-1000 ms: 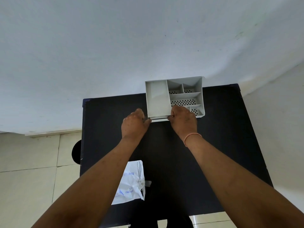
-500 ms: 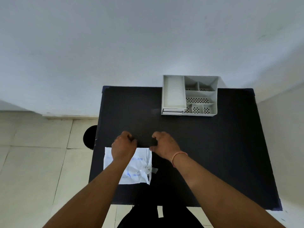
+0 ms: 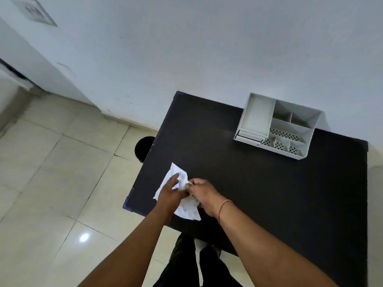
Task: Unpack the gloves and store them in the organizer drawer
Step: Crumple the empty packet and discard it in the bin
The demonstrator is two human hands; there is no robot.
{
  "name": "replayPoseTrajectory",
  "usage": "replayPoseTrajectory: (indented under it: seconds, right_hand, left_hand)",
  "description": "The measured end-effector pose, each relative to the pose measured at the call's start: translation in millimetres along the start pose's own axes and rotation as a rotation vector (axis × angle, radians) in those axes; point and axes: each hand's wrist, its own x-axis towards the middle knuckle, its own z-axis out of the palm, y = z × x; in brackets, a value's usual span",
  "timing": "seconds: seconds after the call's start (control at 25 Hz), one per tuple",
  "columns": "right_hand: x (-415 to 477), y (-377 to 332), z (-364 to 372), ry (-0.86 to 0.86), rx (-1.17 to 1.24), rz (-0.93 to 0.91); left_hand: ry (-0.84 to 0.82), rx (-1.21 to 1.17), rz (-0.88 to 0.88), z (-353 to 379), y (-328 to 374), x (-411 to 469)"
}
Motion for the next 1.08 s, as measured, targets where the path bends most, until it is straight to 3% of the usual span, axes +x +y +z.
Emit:
replayPoseTrajectory:
  seconds: [0.16, 0.24, 0.36, 0.4, 0.56, 0.68, 0.84, 0.92, 1.08]
  right_hand:
    - [-20.1, -25.1, 6.5, -0.229, 0.41, 0.008]
    - [-31.7, -43.0, 21.9, -0.173, 0.343, -0.02]
    - [-45.6, -67.2, 56.1, 0.062, -0.052, -0.189]
    - [-47.2, -73.0, 67.0, 0.063, -0.094, -0.23]
    - [-35.0, -96.9, 125.5, -0.142, 0.024, -0.179]
    - [-5.9, -110.6, 188.7, -0.117, 0.073, -0.203]
    - [31.2, -130.5, 259.4, -0.165, 0.284, -0.234]
    - [51.2, -137.9, 287.1, -0.112, 0.149, -0.294]
    - [77.3, -140.3, 327.5, 0.308, -0.458, -0.488]
  left_hand:
    - [-0.085, -0.397, 0.038, -21.7, 15.8, -34.7]
    - [-0.011, -0.387, 0.064, -40.6, 31.4, -45.5]
    - [0.16, -0.368, 0.039, -80.6, 40.4, -47.8]
    - [0.168, -0.436, 0.011, -96.0, 42.8, -46.8]
    - [0.127, -0.576, -0.055, -170.5, 43.0, -33.6]
    - [0.195, -0.522, -0.076, -233.0, 38.1, -9.1]
    - [0.03, -0.483, -0.085, -309.4, 36.2, 34.3]
    - [-0.072, -0.538, -0.056, -343.3, 41.9, 57.3]
    - [-0.324, -0.619, -0.013, -377.4, 68.7, 81.3]
